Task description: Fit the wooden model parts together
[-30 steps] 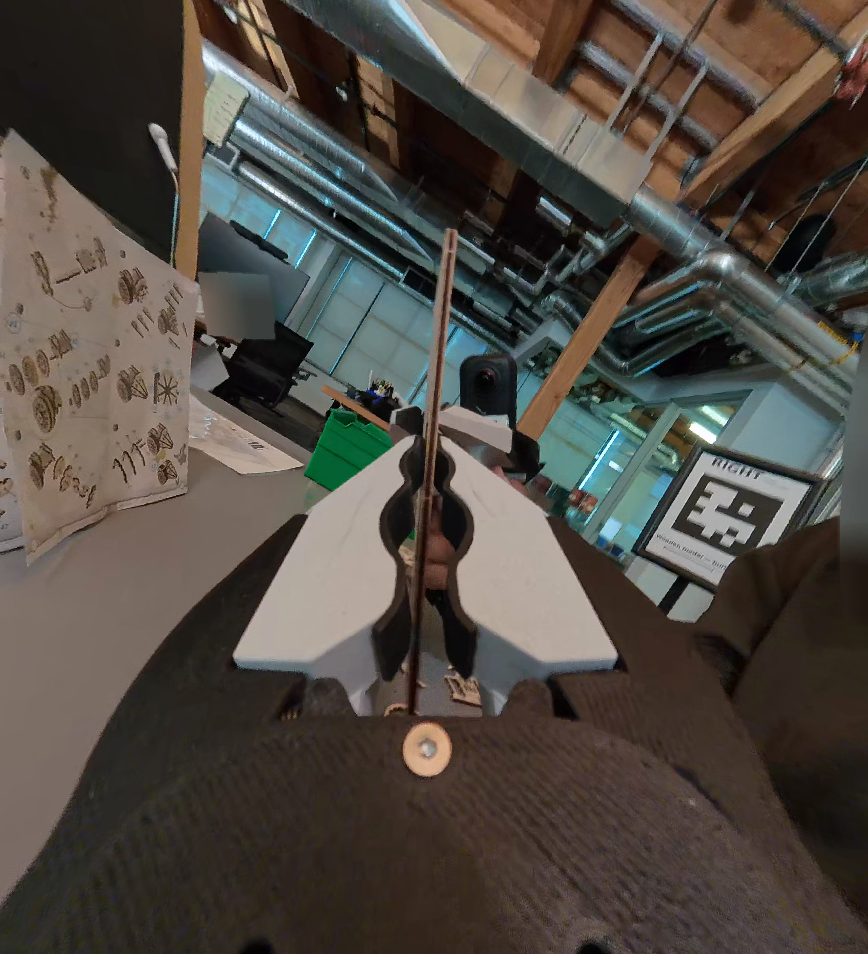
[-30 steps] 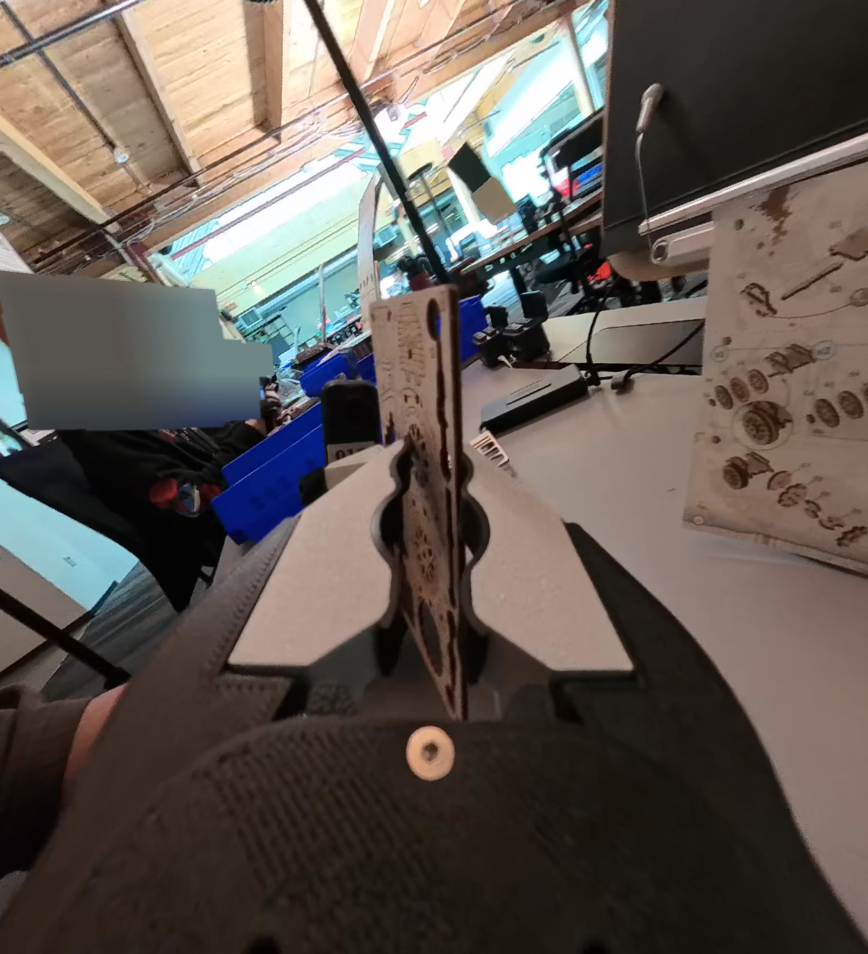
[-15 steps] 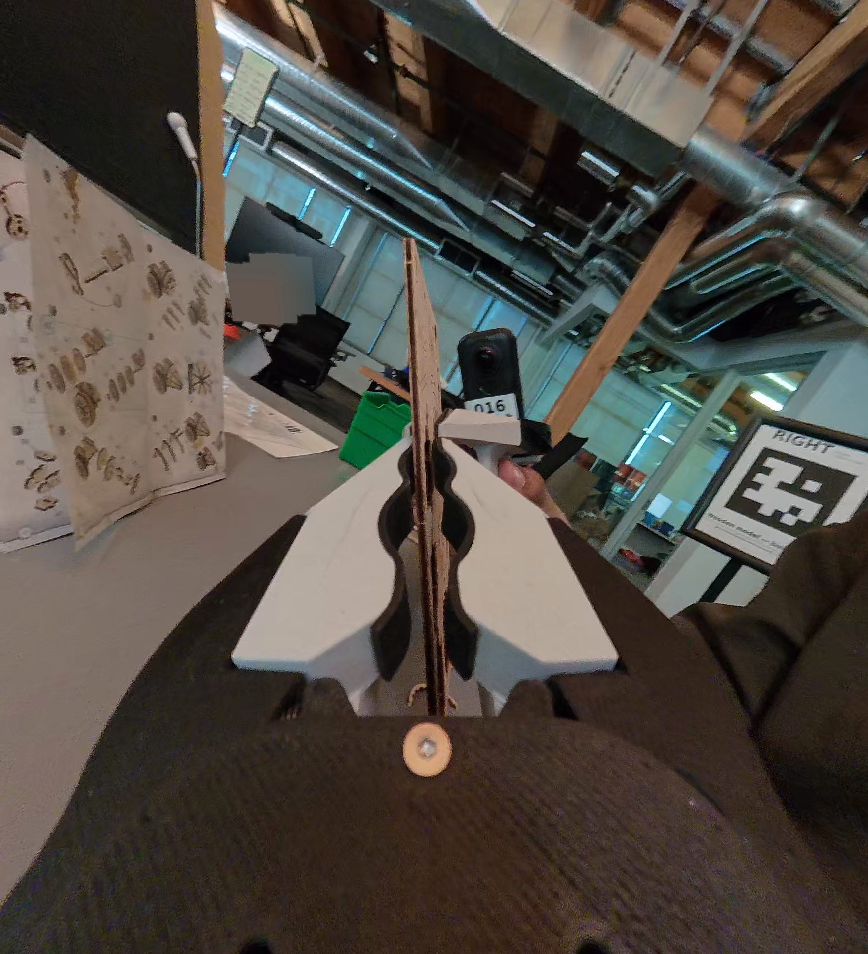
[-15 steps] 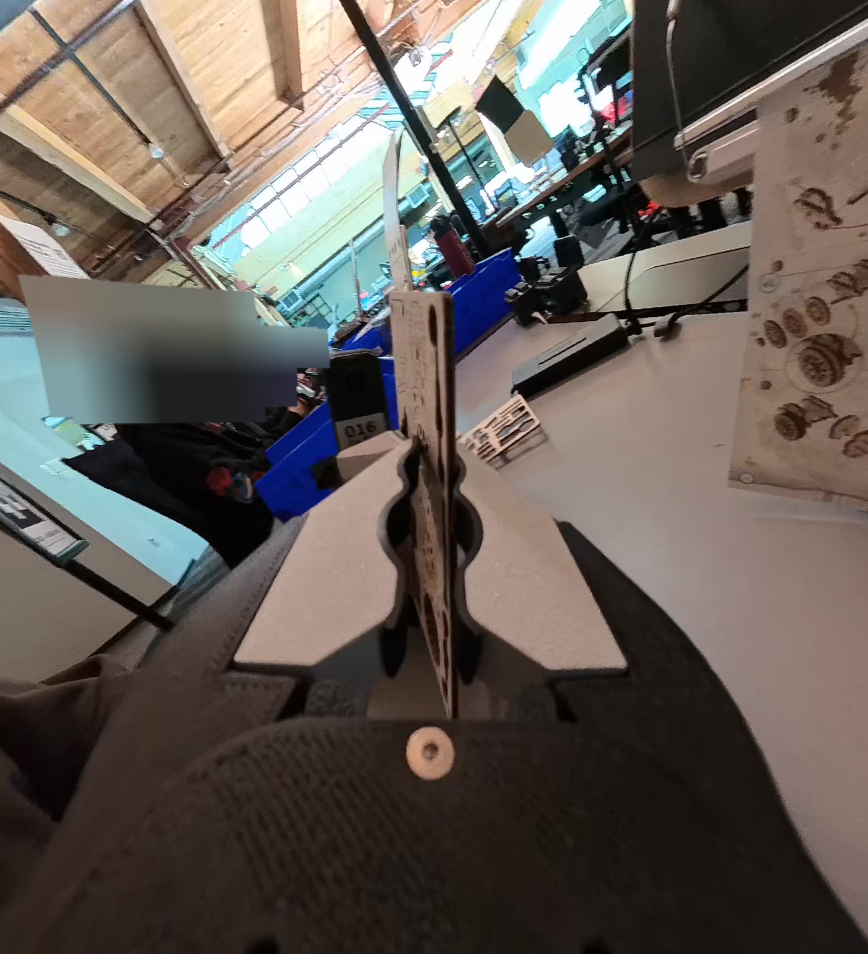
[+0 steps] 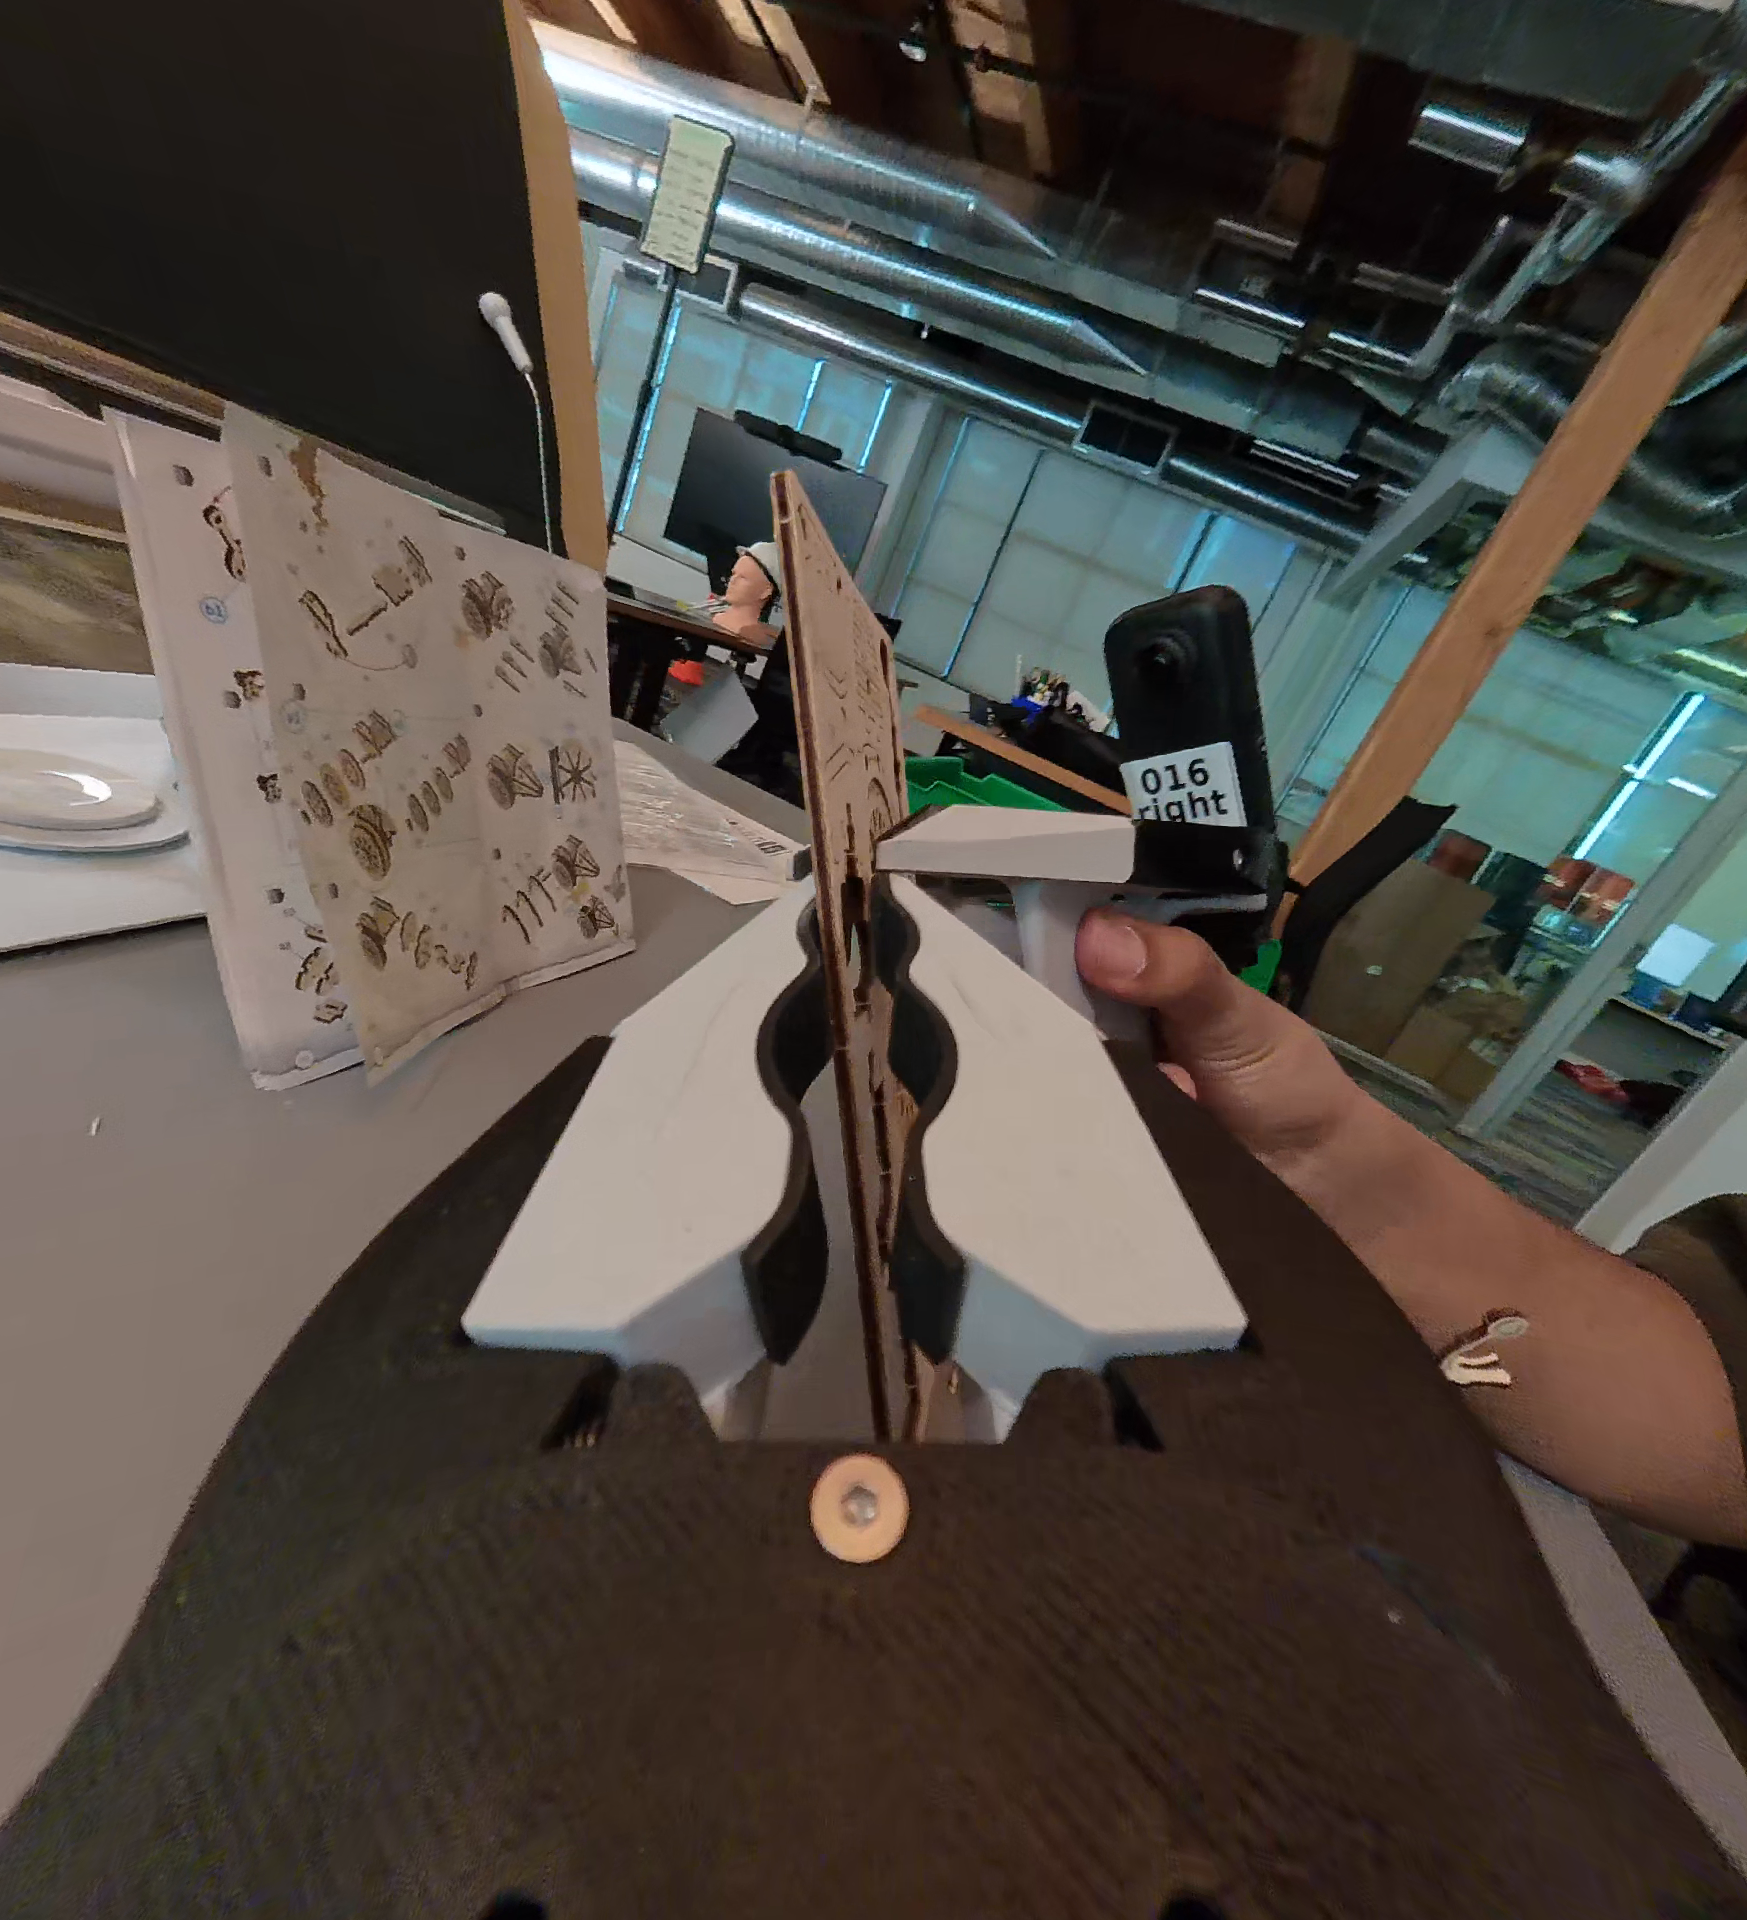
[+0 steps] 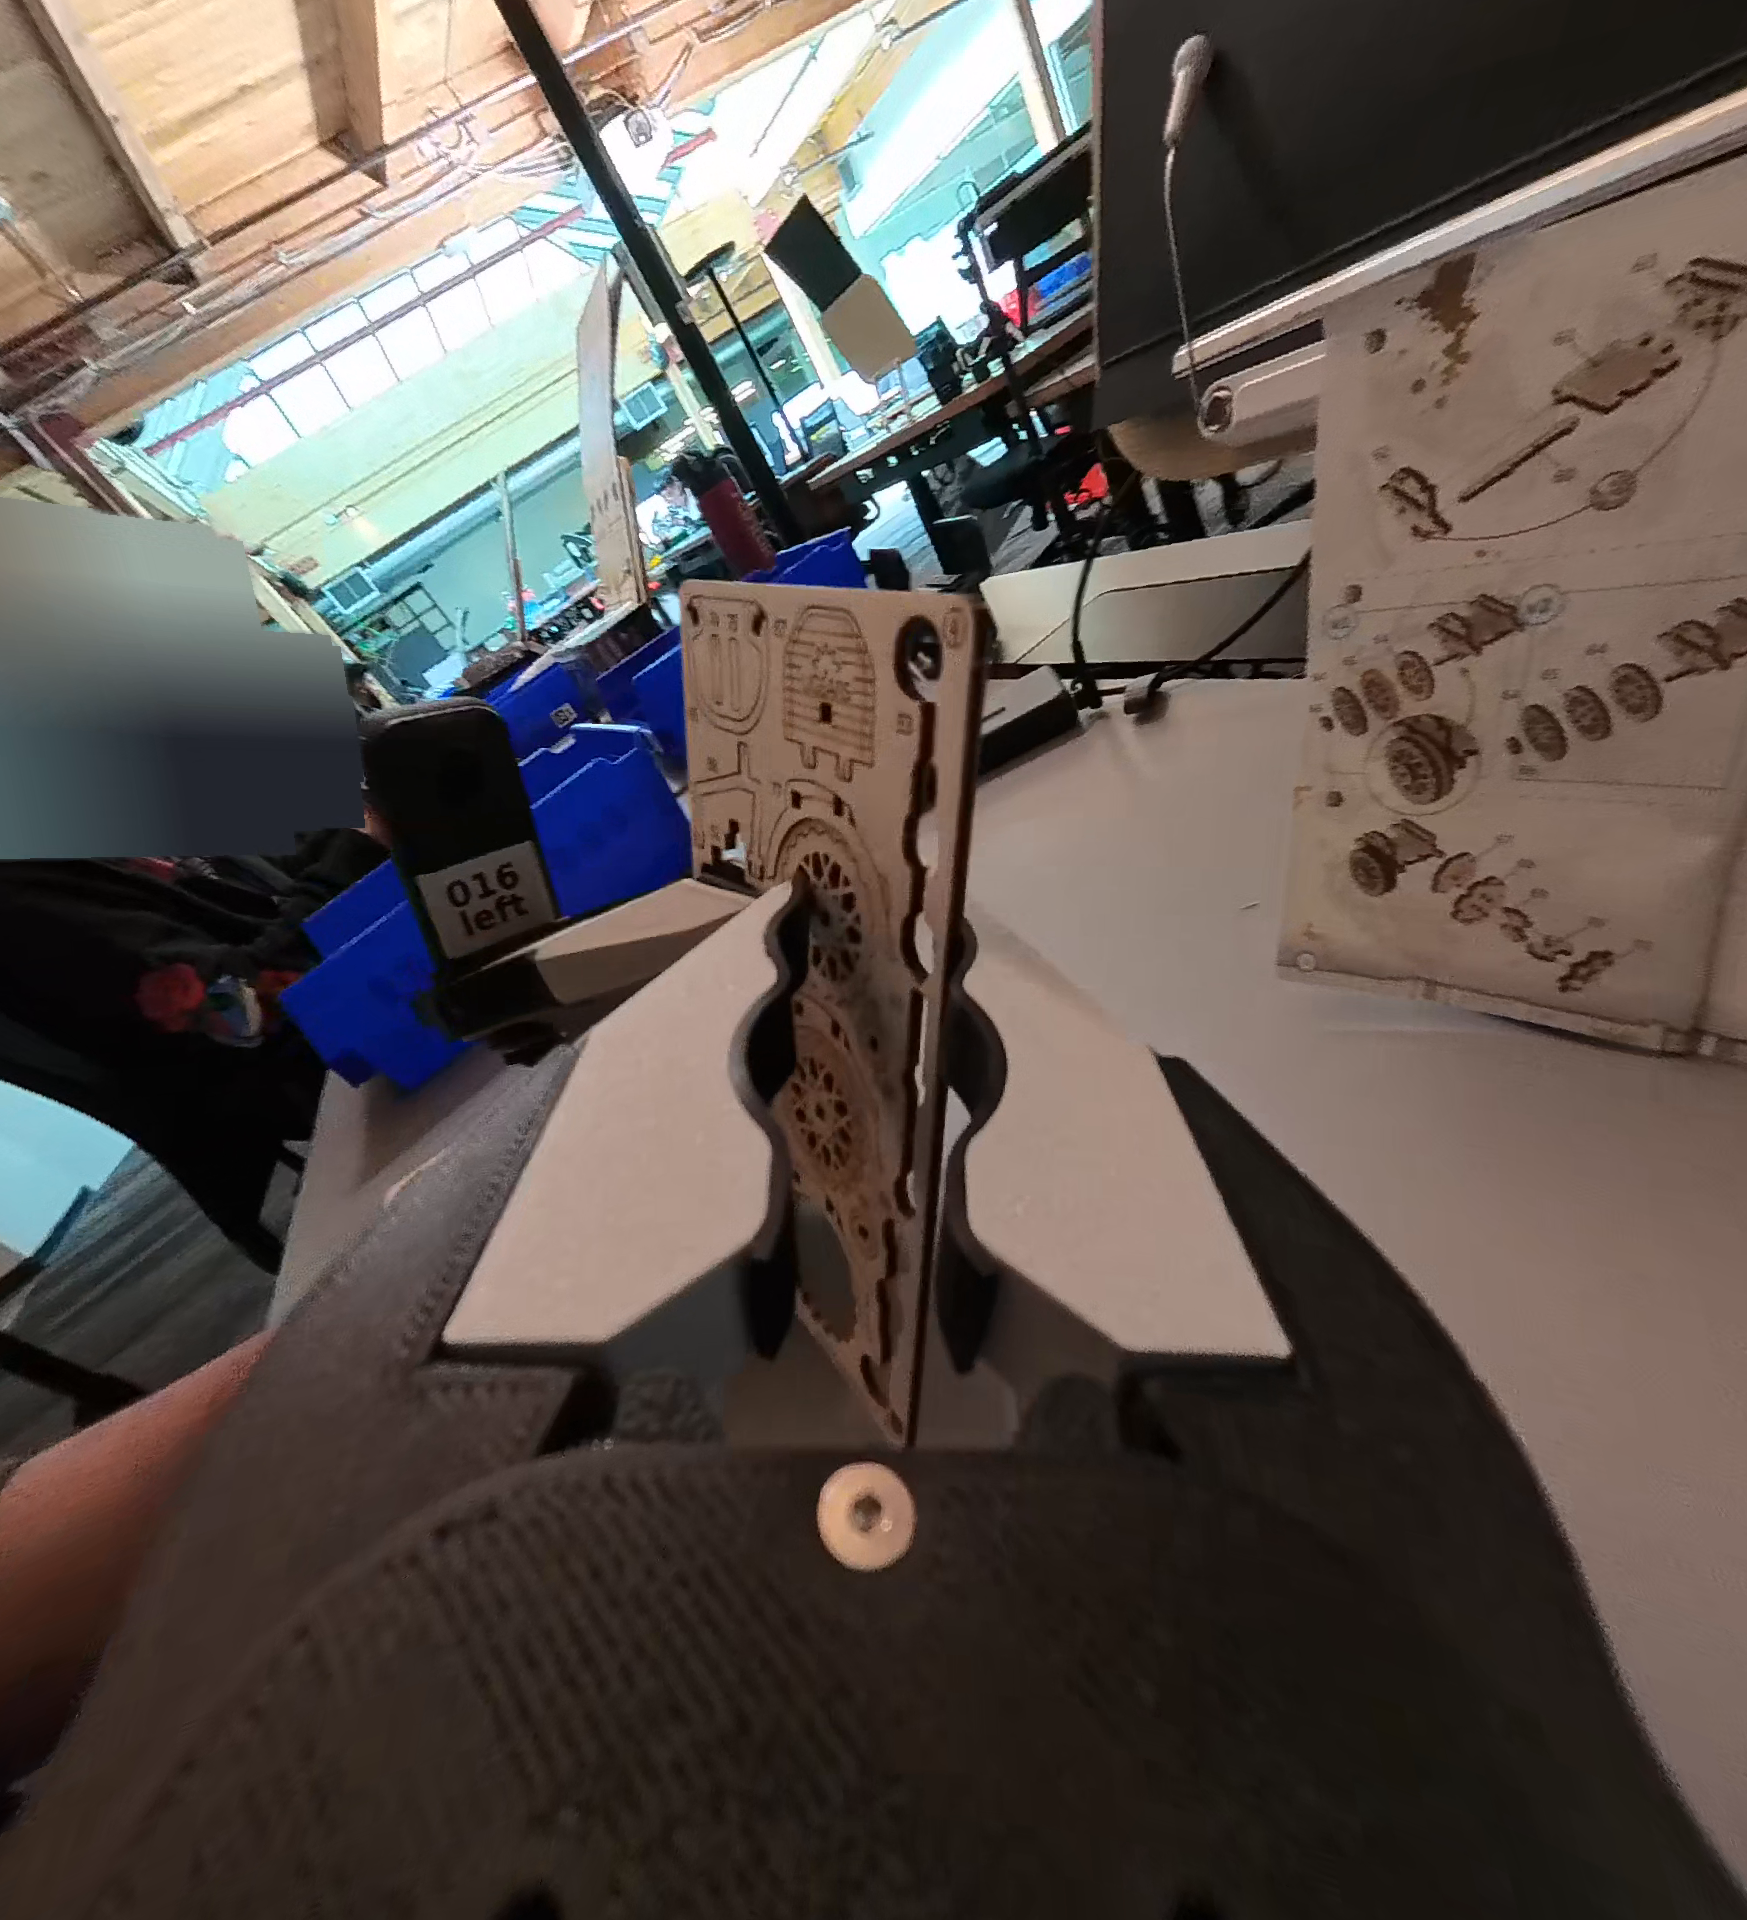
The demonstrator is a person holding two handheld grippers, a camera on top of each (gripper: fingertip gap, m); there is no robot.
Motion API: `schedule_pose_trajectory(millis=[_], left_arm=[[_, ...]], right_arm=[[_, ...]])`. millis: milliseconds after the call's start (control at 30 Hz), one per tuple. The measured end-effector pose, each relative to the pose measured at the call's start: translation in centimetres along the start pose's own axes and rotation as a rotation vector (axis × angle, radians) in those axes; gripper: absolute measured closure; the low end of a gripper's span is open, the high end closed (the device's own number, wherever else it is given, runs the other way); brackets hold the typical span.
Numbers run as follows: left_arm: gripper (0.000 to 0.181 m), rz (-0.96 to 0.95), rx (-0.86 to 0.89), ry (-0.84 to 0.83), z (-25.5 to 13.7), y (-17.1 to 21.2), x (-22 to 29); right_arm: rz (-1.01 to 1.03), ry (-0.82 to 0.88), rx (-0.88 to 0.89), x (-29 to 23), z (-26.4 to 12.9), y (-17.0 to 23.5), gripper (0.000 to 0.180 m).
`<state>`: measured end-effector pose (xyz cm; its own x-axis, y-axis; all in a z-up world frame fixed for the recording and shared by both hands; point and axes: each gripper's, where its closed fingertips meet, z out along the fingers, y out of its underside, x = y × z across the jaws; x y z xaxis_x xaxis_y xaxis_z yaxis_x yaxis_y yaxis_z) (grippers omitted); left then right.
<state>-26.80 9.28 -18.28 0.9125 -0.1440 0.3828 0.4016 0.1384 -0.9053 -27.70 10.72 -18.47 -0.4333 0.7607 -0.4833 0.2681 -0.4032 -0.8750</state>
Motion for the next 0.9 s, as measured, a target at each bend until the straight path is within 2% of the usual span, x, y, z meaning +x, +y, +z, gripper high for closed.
schedule_pose_trajectory(millis=[200,367,900], left_arm=[[0.178,0.011,0.007,-0.027,-0.02,0.03,-0.18],[0.178,-0.007,-0.003,-0.031,0.09,0.32,-0.32],[0.178,0.002,0.009,-0.082,0.29,0.27,-0.54]], right_arm=[[-0.058,0.068,0.001,0.33,0.05,-0.02,0.153],[0.013,0.027,0.000,0.50,0.00,0.10,0.155],[-0.057,0.106,0.006,0.97,-0.07,-0.05,0.153]])
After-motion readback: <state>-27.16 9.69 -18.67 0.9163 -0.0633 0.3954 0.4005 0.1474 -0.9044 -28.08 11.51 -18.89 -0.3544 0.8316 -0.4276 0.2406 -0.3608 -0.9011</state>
